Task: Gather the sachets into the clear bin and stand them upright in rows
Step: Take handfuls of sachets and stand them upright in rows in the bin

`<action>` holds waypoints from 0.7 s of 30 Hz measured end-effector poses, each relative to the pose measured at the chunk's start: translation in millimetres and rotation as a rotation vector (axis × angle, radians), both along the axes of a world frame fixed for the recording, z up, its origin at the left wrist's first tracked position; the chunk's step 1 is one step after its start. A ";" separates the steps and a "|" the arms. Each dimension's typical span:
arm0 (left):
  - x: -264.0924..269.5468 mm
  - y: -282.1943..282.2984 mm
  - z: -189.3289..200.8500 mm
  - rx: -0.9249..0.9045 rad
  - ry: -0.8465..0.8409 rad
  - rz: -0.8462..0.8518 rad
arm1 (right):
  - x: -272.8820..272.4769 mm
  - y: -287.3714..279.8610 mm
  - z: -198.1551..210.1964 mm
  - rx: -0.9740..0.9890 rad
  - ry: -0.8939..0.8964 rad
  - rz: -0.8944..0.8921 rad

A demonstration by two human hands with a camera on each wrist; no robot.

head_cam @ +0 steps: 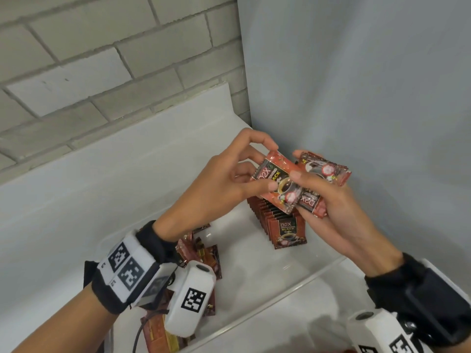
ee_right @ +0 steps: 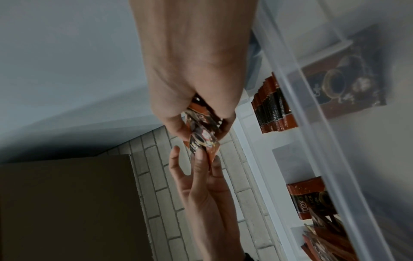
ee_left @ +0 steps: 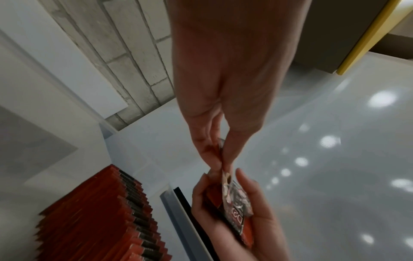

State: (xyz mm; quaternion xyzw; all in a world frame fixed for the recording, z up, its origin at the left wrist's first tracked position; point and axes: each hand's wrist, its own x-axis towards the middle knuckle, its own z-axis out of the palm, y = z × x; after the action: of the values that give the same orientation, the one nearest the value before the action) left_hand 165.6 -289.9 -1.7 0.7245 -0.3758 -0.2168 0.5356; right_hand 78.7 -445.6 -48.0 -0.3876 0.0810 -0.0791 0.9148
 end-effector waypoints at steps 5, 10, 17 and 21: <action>2.5 5.7 -15.0 0.206 -0.322 -0.264 | 2.0 -7.2 -0.5 0.099 -0.078 -0.276; 1.6 -8.8 -49.7 0.349 -0.578 -0.415 | 0.2 -4.3 0.5 0.090 -0.082 -0.319; -2.0 -28.0 -79.4 0.306 -0.909 -0.439 | -2.1 -2.1 4.3 0.097 -0.044 -0.326; -4.3 -30.2 -89.9 0.295 -1.039 -0.400 | -1.5 -2.9 3.1 0.110 -0.033 -0.319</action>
State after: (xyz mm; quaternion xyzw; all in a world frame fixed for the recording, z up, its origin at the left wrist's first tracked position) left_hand 161.3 -320.1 -91.6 0.7179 -0.6850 0.0201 0.1225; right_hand 77.2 -448.5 -44.9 -0.3181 0.1307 -0.2250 0.9117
